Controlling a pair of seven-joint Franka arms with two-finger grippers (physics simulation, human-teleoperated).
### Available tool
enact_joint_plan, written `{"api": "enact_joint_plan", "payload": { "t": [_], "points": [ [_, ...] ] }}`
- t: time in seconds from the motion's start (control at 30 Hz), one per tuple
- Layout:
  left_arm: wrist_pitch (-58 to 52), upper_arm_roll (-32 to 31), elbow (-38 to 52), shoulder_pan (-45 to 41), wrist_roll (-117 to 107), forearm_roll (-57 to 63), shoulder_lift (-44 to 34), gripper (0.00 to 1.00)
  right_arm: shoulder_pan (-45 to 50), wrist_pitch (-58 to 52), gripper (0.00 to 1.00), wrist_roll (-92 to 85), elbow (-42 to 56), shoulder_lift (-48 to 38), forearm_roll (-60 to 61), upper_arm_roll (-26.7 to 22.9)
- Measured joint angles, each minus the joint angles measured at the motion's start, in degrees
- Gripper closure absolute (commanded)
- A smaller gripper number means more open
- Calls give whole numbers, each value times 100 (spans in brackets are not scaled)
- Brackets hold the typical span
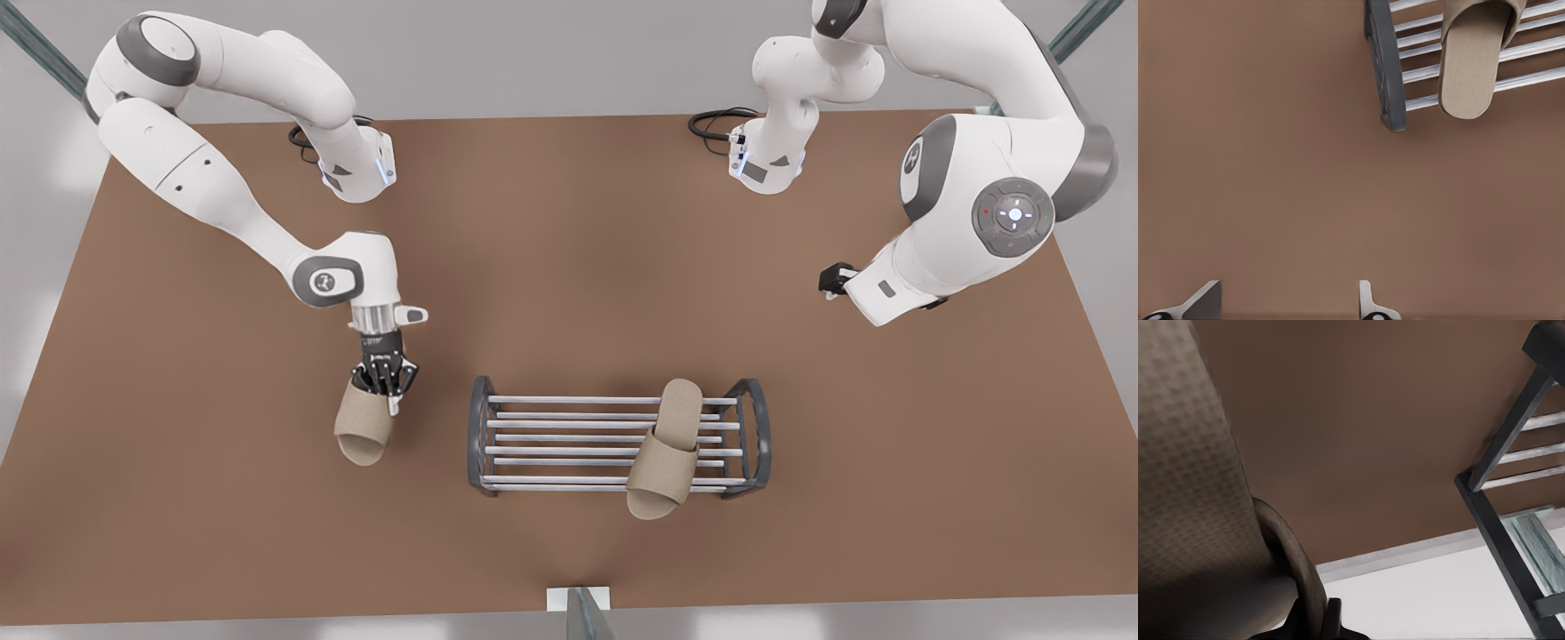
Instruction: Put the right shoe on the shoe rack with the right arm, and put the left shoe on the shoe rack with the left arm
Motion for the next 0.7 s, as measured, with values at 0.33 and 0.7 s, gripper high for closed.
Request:
{"api": "enact_joint_plan", "payload": {
  "t": [0.33,0.7],
  "points": [
    [-1,-79,-2,16,-55,45,-39,0,-680,1400,74,-9,54,-1050,548,915],
    [3,-150,-3,16,-97,147,-64,0,-319,2495,74,14,835,-1145,2090,1490]
  ]
}}
